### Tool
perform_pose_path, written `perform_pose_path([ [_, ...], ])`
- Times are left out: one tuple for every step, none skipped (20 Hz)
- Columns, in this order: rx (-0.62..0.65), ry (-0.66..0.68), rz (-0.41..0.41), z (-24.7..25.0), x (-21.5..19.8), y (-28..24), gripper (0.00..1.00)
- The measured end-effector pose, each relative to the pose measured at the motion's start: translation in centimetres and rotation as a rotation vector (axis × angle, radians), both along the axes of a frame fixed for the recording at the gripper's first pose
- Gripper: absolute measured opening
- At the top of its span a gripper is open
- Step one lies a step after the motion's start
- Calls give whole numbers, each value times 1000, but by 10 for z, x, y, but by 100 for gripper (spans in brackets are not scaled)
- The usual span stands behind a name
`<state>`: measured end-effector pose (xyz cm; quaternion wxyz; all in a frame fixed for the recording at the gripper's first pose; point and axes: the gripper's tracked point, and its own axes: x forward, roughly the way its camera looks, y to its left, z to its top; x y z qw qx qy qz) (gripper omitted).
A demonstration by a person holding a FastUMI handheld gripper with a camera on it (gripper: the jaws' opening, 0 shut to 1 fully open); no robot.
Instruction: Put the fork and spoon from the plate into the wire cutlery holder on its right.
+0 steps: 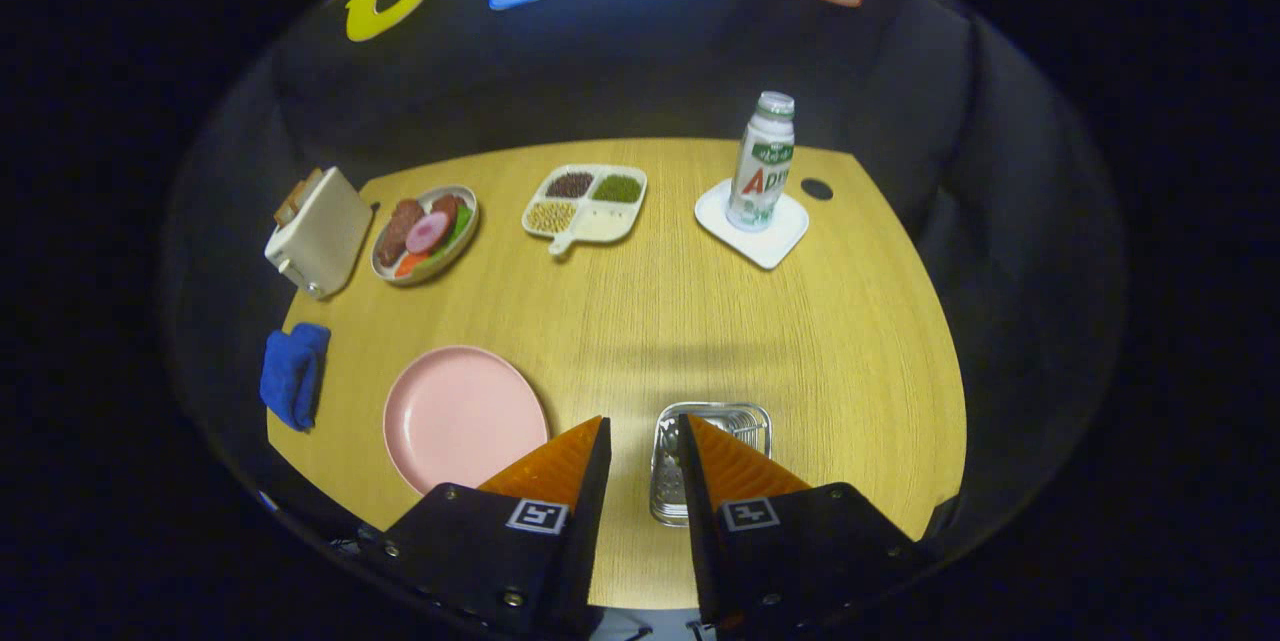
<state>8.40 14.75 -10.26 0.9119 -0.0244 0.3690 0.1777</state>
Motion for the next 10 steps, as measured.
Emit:
perform_pose_path([
  [36,-98,-20,20,1,4,41],
  [59,-187,-47,39,4,2,41],
  [93,-290,-77,65,3,0,41],
  [113,-399,-114,93,2,-5,41],
  [120,-493,-142,117,-2,-11,41],
  [130,-576,-159,140,-5,-15,41],
  [142,-639,-175,159,-11,-15,41],
  [158,-695,-188,177,-16,-16,41],
  [164,-756,-201,196,-19,-18,41],
  [159,-813,-209,211,-21,-21,41],
])
